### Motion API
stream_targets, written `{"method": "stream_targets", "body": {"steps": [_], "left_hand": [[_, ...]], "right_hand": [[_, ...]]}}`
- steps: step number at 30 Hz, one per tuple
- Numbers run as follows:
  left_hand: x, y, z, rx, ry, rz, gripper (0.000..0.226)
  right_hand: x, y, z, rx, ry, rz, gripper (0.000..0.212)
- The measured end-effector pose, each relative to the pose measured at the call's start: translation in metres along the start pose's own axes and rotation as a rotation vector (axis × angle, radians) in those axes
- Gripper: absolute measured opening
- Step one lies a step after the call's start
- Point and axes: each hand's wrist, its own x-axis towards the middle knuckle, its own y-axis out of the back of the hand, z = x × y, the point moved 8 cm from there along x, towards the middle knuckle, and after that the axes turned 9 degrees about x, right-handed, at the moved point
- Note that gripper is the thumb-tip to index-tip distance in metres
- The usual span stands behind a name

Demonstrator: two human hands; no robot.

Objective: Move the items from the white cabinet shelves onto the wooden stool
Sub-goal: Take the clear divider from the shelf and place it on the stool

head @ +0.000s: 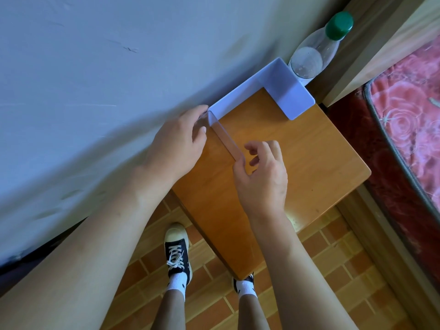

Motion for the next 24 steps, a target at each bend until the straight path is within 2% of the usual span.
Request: {"method": "stream_targets", "body": {"steps": [13,19,24], "left_hand": [[-0.035,0.008,-0.006,-0.026,0.103,0.023,0.051],[-0.025,0.016,-0.012,-0.015,0.139,0.060,0.049],[-0.018,0.010,-0.008,0.023,0.096,0.013,0.050]], "right_hand": [[-0.008,0.021,0.005,-0.075,-0.030,-0.086,0.030],[-0.010,0.021,0.007,-0.079,-0.023,-0.125,0.033],[-0.008,0.017,0.004,-0.069,-0.004,-0.121,0.028]]}}
